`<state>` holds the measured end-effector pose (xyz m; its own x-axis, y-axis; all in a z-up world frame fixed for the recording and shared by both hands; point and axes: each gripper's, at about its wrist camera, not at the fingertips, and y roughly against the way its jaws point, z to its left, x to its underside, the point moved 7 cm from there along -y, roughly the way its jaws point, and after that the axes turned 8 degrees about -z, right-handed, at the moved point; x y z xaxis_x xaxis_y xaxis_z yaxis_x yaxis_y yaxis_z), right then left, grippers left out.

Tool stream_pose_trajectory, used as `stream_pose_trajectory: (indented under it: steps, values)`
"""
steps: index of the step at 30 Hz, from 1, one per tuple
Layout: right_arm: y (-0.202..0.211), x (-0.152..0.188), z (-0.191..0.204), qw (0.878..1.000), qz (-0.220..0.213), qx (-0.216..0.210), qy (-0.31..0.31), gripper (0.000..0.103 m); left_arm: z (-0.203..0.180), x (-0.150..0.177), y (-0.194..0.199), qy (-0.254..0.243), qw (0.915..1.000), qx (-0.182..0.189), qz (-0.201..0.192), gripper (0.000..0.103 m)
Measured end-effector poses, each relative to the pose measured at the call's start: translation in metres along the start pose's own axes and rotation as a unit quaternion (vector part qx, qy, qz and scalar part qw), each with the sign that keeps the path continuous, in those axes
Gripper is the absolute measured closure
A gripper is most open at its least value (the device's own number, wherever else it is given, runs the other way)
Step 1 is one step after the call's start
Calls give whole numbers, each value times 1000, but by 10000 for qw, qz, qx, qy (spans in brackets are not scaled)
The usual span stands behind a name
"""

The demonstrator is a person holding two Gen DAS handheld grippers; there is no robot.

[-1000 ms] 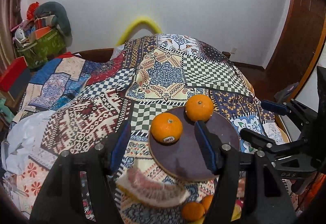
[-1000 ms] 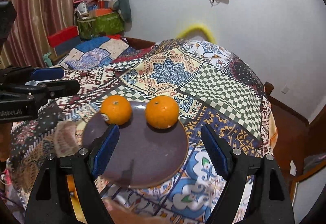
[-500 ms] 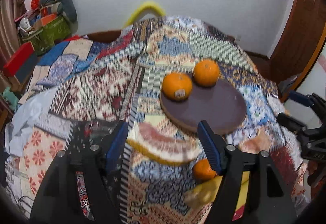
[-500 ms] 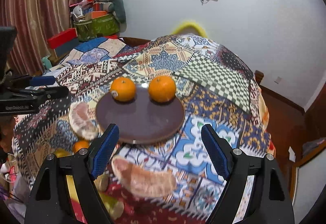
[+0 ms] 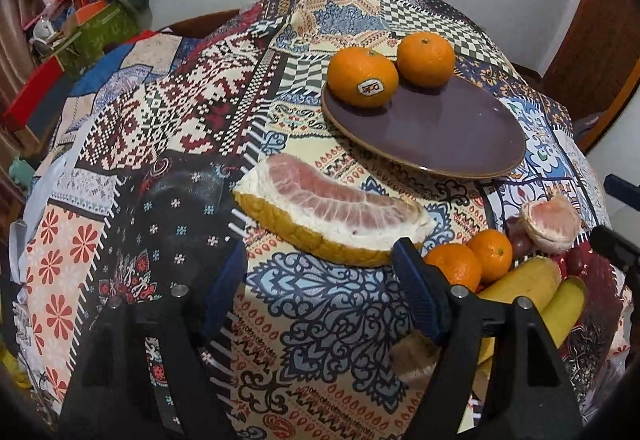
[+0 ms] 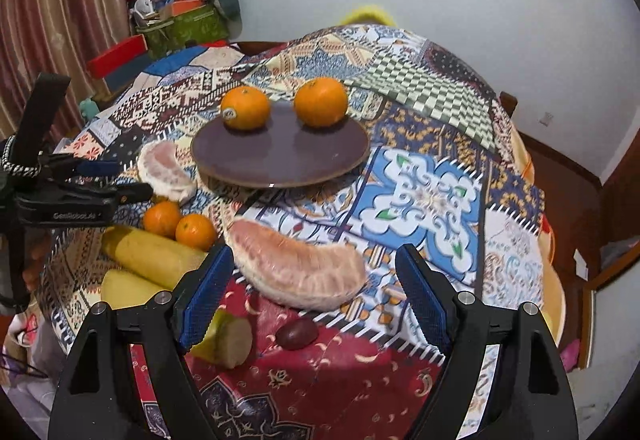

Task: Organize fruits
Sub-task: 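Withdraw both tools from the plate toward the peeled pomelo wedges, then grasp a pink pomelo wedge with the right tool while the left tool grasps another wedge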

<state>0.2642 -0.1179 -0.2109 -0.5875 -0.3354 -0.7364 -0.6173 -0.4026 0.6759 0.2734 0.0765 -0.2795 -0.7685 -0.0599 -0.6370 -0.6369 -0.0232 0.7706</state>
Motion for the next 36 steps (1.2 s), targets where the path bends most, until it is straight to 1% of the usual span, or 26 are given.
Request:
stream_pose_trajectory:
  steps: [4,6,10,13,19,22,27,30,34,36]
  values:
    - [-7,6,5,9999,92,-82,-56,22,-7,0,-5,-109,9999,-35,11,21]
    - [-12,8,8,9998,167,-105,-45,22,-7,0,-6,-132,9999,-59,-28,18]
    - [-21,14,10,9996,280,-51,50,22,3,0,-8,36,10000,5,-14,15]
    - [-24,17,3,9995,307,54,34,22,13,1,-7,108,9999,-33,-28,14]
    - [-19,17,-20,9991,258,201,-277,22,32,2,-5,186,9996,-209,-16,14]
    - [-17,18,-32,9984,284,344,-345,22,42,-1,-4,215,9990,-389,-14,14]
    - [-8,18,-40,9981,212,286,-496,22,53,-3,-5,282,9984,-479,46,14]
    - [-3,15,-39,9984,129,256,-495,22,53,-6,-2,337,9981,-506,53,15]
    - [-8,13,-32,9989,171,121,-429,22,38,-12,3,326,9991,-264,-56,14]
    - [-13,13,-28,9991,226,80,-336,22,29,-17,-1,245,9994,-256,-56,14]
